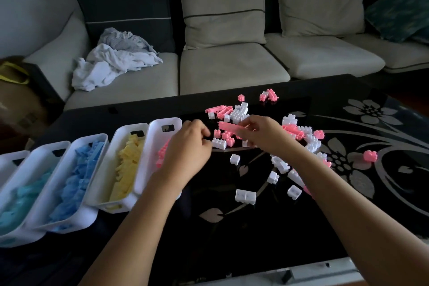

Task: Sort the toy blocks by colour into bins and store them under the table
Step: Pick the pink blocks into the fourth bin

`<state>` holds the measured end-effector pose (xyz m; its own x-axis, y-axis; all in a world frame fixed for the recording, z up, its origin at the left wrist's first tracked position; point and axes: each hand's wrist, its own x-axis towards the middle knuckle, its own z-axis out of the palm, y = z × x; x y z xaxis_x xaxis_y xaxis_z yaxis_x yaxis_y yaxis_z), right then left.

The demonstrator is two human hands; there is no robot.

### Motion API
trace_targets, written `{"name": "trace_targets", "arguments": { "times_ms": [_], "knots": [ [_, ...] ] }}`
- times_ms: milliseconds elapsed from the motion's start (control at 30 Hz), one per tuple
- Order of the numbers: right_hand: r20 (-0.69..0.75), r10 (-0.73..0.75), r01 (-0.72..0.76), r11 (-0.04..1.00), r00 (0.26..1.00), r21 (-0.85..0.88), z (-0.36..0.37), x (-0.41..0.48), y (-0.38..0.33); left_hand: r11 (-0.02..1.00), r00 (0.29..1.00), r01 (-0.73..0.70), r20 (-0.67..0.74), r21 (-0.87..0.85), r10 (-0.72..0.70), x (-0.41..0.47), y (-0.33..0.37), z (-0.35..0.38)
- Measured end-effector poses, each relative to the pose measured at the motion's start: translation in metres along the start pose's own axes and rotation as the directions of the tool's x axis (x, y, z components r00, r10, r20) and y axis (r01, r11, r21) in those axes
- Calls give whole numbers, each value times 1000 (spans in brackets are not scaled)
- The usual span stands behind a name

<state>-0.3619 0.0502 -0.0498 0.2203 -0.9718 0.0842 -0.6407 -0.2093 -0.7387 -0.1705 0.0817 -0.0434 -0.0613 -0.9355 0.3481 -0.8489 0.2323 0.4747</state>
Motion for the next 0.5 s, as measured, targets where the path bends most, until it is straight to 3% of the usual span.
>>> {"name": "trace_targets", "arguments": {
  "times_ms": [133, 233, 400, 500],
  "knots": [
    [2, -115, 115, 993, 993, 7, 24, 14, -38, 945, 972, 182, 94, 272, -214, -4, -27, -30],
    [57, -169, 168, 986, 984, 14, 46, 25, -63, 901, 929, 248, 177, 355, -326, -9, -50, -37],
    [181, -179, 164, 982, 967, 90, 73, 42, -81, 899, 868, 245, 330, 362, -370, -21, -63, -38],
    [179, -172, 153, 982, 969, 114, 68, 47, -78, 900, 893, 235, 284, 367, -350, -22, -63, -45]
  ]
}}
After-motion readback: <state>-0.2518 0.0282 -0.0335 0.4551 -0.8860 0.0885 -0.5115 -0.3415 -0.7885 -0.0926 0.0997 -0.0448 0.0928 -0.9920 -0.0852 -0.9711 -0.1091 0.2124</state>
